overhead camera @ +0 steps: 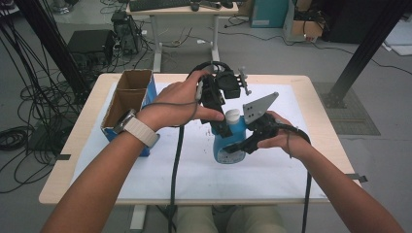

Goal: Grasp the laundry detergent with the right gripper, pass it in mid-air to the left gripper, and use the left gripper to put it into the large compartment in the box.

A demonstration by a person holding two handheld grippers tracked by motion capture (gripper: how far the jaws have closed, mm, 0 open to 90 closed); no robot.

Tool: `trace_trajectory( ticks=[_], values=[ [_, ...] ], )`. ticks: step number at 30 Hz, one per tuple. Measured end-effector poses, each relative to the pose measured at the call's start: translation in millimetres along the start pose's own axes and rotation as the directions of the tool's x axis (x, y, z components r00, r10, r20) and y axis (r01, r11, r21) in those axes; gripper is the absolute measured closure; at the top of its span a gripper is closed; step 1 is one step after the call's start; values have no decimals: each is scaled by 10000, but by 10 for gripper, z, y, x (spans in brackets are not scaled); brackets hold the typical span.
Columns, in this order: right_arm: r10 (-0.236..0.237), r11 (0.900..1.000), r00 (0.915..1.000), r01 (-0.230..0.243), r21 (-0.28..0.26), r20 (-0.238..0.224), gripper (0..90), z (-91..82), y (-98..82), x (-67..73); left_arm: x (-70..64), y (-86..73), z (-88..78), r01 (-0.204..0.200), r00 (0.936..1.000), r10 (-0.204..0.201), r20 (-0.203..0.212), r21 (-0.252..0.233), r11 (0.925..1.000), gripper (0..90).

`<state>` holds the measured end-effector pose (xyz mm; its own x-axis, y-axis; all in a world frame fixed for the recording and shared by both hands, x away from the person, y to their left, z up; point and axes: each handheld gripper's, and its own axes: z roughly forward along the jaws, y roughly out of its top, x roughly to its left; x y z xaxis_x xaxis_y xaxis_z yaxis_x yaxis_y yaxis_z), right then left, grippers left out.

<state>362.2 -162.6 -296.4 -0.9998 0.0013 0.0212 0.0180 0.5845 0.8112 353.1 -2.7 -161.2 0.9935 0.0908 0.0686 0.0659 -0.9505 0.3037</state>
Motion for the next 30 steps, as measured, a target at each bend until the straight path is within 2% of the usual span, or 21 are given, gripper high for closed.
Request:
trace_trajectory(
  ticks=[30],
  values=[
    [88, 10000, 10000, -88, 5, -7, 432, -9, -4, -1, -3, 11, -3, -56, 10000, 56, -7, 72, 10000, 66]
  ],
)
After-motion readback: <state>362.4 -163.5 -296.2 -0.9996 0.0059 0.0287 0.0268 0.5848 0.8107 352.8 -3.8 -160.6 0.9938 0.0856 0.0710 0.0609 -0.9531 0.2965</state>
